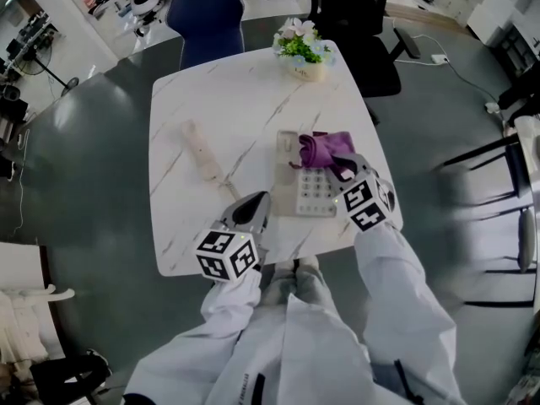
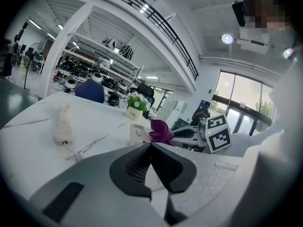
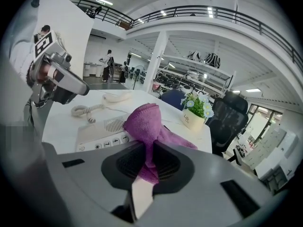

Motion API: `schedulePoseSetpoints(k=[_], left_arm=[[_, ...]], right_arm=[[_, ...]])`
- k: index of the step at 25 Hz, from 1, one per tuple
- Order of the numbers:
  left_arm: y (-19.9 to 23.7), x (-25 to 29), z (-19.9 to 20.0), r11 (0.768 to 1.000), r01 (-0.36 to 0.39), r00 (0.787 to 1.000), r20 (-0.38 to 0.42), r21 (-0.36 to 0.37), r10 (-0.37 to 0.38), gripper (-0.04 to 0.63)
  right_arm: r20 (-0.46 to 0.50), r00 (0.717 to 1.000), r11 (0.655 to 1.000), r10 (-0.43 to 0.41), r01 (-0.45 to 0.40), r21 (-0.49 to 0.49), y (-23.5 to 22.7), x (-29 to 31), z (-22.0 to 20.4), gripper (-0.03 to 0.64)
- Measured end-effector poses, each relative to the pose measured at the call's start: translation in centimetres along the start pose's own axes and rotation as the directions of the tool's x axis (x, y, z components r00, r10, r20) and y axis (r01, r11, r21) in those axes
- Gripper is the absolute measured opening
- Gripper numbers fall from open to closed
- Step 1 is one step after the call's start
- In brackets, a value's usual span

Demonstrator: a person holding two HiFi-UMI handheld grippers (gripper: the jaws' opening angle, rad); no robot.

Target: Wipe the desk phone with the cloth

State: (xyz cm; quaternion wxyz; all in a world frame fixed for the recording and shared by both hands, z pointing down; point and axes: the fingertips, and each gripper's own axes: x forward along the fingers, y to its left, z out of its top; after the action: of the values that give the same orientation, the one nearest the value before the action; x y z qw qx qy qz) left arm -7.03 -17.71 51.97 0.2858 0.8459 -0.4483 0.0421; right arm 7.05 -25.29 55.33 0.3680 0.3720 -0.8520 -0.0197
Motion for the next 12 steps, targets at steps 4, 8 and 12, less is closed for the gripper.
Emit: schedulePoseSetpoints(k=[4, 8, 12], left_arm=[[-0.3, -0.2, -0.2, 1.0, 0.015, 1.0, -0.004, 0.005, -0.015, -0.002], [-0.5, -0.4, -0.4, 1.0, 0.026, 1.0, -0.009, 0.008, -0.025, -0.002], [-0.3, -0.8, -0.6, 1.0, 0.026, 1.0, -0.012, 0.007, -0.026, -0.002]], right_arm=[[-0.017, 1.0, 1.0, 0.009, -0.009, -0.002, 0.6, -0.3, -0.3, 0.032], [-0.03, 0.999, 1.0, 0.013, -0.012, 0.003, 1.1, -0.6, -0.4, 0.032], [-0.041, 0.999, 1.0, 0.014, -0.014, 0.004, 1.5, -0.9, -0.7, 0.032]])
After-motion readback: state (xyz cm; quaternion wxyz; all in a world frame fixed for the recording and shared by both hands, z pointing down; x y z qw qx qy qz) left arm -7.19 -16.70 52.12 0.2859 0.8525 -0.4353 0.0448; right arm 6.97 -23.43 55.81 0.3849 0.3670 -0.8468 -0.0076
